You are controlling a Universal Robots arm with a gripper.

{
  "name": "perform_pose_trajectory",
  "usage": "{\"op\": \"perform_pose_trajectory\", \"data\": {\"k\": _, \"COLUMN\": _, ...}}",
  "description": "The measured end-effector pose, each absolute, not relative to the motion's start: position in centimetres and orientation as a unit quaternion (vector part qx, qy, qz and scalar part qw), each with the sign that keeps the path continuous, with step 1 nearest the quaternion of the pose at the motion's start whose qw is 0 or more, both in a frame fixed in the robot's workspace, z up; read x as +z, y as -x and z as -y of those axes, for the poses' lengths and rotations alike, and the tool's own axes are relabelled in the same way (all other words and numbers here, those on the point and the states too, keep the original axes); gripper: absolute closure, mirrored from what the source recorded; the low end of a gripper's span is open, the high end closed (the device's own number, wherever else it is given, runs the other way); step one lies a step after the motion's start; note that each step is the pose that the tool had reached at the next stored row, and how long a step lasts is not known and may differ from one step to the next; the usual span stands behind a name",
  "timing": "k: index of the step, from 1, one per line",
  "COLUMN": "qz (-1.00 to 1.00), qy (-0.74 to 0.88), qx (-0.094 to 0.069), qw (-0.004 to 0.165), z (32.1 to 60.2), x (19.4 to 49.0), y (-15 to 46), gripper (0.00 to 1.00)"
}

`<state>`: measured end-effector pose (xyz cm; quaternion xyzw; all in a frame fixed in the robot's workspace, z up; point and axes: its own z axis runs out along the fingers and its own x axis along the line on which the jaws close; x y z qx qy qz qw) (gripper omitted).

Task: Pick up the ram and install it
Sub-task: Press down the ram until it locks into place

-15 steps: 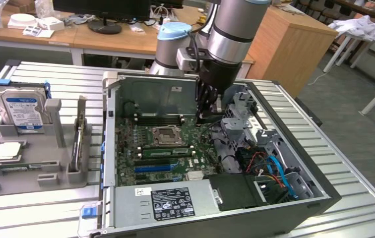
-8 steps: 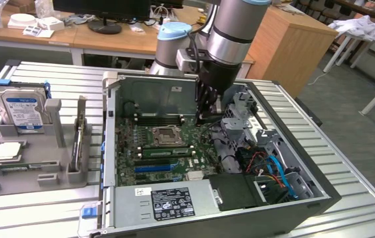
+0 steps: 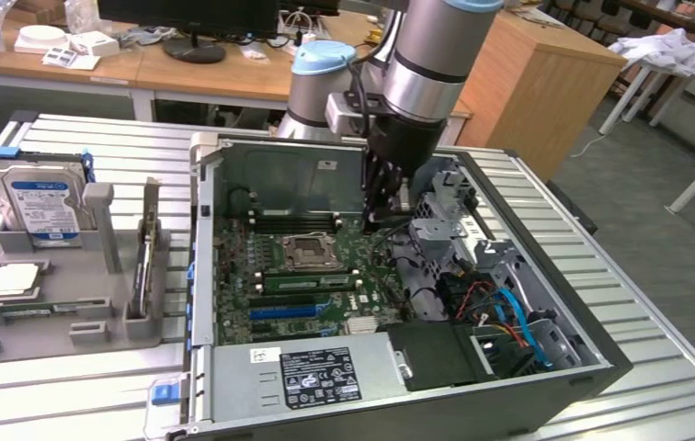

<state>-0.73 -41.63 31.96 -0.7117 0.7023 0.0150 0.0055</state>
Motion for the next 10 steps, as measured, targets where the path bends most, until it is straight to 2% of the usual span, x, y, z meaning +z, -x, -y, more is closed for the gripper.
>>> {"op": "perform_pose_trajectory", "data": {"k": 10, "qz": -0.702, "qy": 0.712, "qx": 0.015, "qw": 0.005, "z": 41.63, "x": 31.58, "y": 0.73, "gripper": 0.9}}
